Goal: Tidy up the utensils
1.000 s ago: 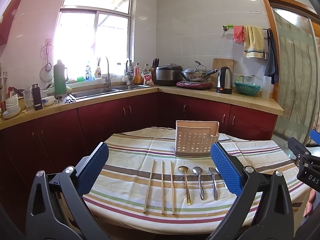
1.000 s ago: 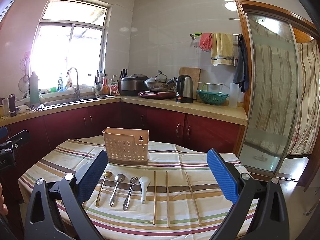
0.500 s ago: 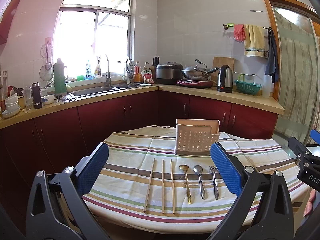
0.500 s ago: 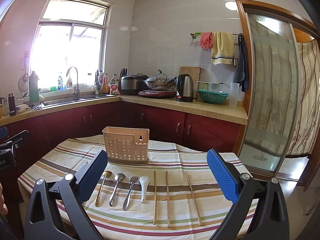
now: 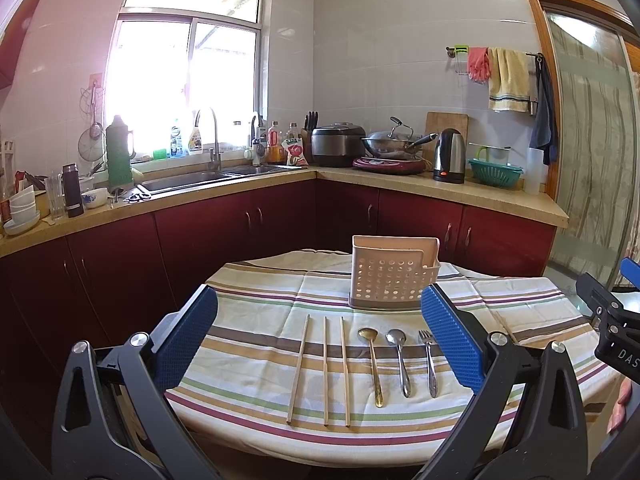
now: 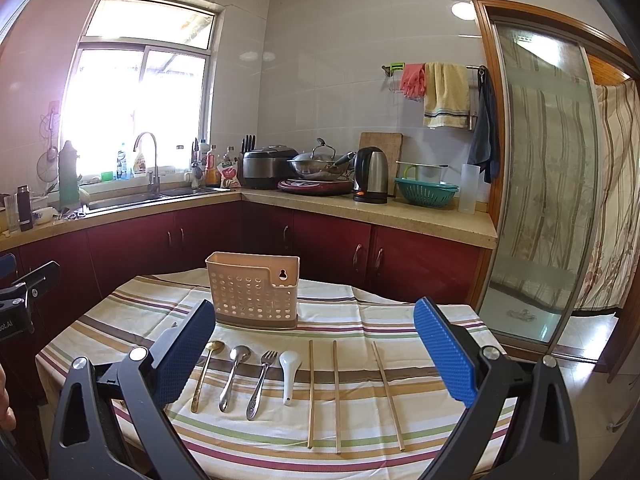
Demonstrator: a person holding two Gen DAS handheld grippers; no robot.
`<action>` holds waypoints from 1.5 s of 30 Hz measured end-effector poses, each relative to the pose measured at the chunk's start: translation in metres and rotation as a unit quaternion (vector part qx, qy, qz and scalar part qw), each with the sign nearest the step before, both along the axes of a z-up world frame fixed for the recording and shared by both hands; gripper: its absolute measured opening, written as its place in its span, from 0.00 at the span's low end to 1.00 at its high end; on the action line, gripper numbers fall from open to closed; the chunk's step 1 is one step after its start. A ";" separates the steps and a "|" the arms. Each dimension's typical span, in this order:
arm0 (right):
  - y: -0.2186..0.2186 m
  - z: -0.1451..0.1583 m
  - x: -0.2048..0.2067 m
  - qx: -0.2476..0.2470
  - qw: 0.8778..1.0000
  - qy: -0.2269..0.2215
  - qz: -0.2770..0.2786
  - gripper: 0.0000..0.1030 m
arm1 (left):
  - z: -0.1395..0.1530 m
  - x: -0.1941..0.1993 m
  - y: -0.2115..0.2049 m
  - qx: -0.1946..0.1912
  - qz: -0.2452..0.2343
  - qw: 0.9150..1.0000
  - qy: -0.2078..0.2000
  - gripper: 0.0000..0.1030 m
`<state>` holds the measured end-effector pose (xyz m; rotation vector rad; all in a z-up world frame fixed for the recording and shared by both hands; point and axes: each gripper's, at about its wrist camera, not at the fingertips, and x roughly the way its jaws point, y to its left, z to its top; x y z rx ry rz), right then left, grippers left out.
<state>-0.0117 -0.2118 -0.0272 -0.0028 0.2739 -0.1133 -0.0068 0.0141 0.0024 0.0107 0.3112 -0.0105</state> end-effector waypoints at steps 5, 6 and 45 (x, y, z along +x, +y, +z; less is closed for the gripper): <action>0.001 0.000 0.000 -0.001 1.000 0.000 0.000 0.94 | 0.001 0.000 0.000 0.000 0.000 1.000 0.000 0.96; 0.000 0.000 0.000 -0.001 1.000 0.000 0.000 0.94 | 0.000 0.000 0.000 0.000 0.000 1.000 0.000 0.96; -0.065 -0.146 0.055 0.039 0.994 0.092 -0.034 0.93 | -0.158 0.092 0.018 0.014 -0.008 0.988 0.155 0.92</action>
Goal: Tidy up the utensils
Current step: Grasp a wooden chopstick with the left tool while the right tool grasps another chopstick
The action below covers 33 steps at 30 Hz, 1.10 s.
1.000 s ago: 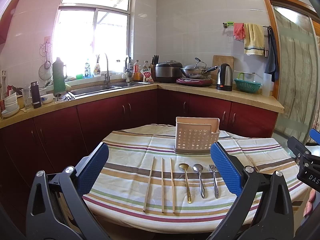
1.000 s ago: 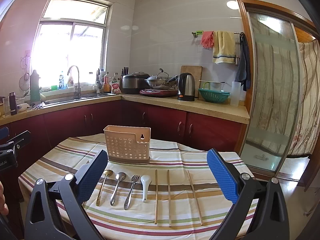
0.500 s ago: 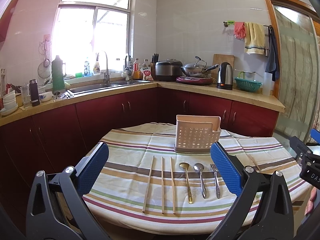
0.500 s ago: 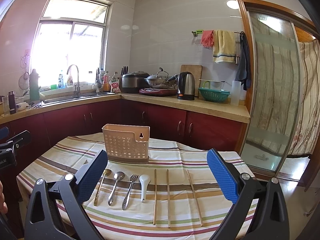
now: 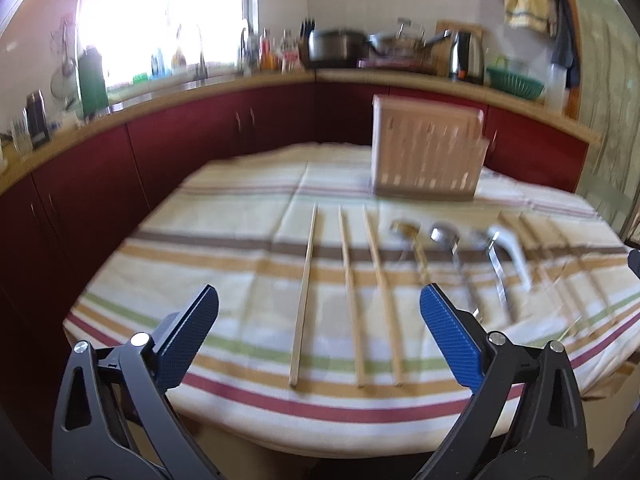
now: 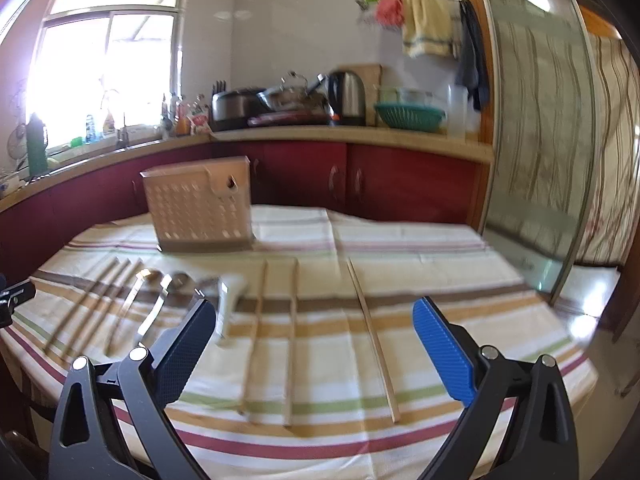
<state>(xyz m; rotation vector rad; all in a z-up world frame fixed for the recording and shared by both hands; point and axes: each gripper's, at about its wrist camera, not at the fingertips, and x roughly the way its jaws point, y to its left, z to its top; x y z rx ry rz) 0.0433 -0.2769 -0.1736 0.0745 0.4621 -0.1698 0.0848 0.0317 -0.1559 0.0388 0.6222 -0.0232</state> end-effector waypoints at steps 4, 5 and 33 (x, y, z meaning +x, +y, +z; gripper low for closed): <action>-0.010 -0.026 0.003 0.017 0.999 0.028 -0.002 0.79 | -0.023 0.007 0.010 0.002 0.009 1.000 0.028 0.81; -0.012 -0.029 0.005 0.021 0.999 0.035 -0.003 0.62 | -0.024 0.007 0.011 0.002 0.011 0.999 0.031 0.80; -0.030 -0.064 -0.003 0.057 0.997 0.044 0.004 0.52 | -0.060 -0.001 0.027 -0.011 0.014 0.999 0.045 0.27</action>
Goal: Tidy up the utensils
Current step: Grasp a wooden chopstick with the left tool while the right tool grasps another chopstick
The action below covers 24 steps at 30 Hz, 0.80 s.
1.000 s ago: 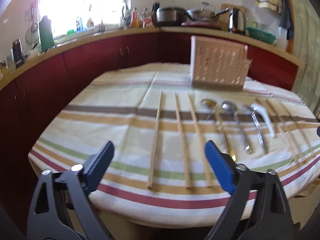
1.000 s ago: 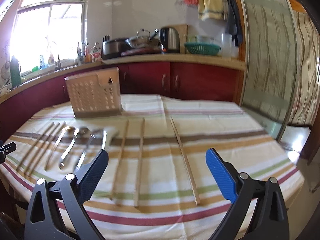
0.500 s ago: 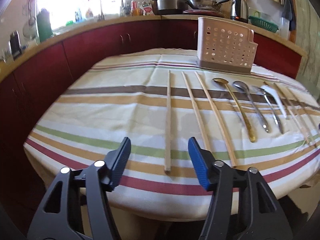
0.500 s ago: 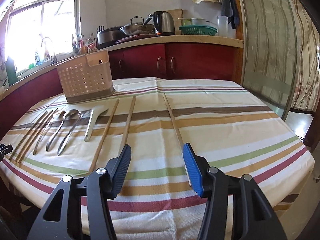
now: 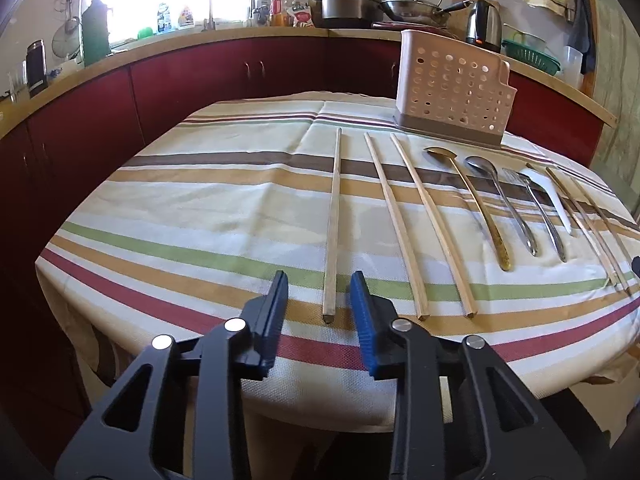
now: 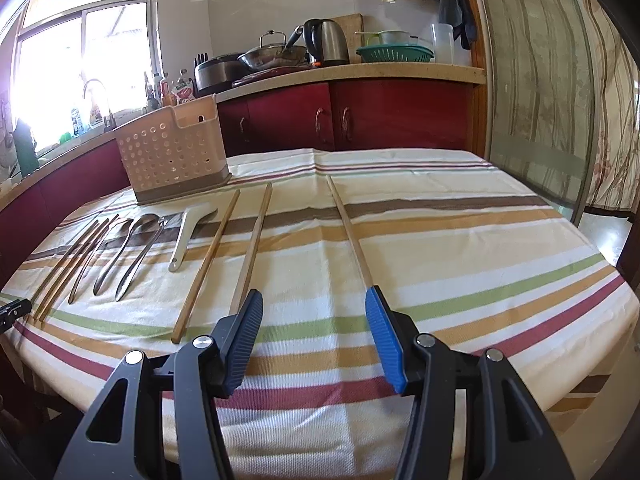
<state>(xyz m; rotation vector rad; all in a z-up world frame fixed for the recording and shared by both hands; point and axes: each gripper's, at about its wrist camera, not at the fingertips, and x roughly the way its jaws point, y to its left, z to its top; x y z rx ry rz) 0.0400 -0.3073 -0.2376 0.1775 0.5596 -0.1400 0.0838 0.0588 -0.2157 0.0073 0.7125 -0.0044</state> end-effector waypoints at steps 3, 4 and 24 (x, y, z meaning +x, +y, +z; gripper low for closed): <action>-0.001 -0.002 -0.002 -0.002 1.000 0.000 0.001 0.52 | 0.000 -0.001 -0.003 0.003 -0.007 1.000 -0.004 0.19; -0.001 -0.002 -0.002 -0.004 1.000 0.000 -0.001 0.52 | -0.001 -0.001 -0.004 0.004 -0.007 1.000 -0.006 0.18; -0.024 -0.012 -0.016 -0.005 0.999 -0.001 -0.044 0.15 | 0.000 0.004 0.006 -0.026 0.011 1.000 0.002 0.07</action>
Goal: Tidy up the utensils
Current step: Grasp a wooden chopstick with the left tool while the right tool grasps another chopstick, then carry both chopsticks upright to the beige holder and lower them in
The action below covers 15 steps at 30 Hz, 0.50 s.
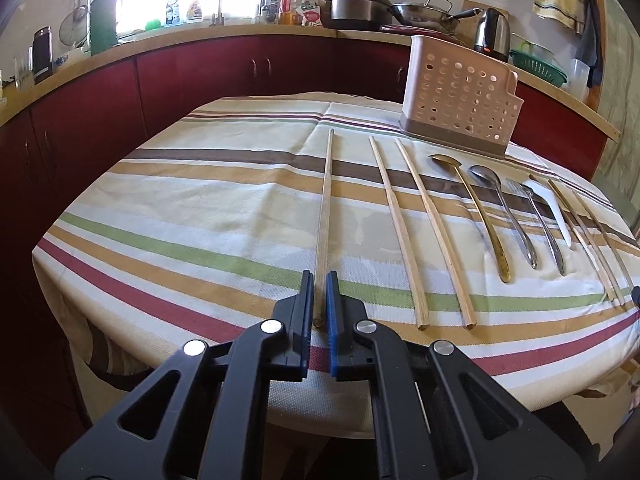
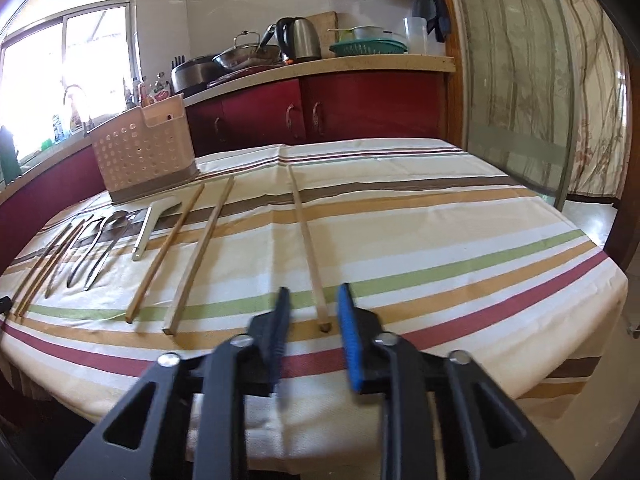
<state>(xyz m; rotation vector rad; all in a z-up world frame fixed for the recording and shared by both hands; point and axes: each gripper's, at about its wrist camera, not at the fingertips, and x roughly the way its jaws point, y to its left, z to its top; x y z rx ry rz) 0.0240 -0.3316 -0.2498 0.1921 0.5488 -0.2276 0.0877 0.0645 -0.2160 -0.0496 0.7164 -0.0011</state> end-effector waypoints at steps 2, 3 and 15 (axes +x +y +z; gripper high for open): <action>-0.003 0.001 -0.002 0.006 1.000 0.000 0.002 0.08 | 0.000 0.000 0.000 -0.003 0.000 1.000 0.000 0.07; -0.003 0.001 -0.002 0.005 1.000 0.001 0.002 0.08 | 0.000 0.000 0.001 -0.003 0.002 1.000 0.001 0.07; 0.010 0.055 -0.010 -0.020 0.998 -0.060 0.012 0.07 | 0.029 -0.009 0.018 -0.021 0.017 1.000 -0.014 0.07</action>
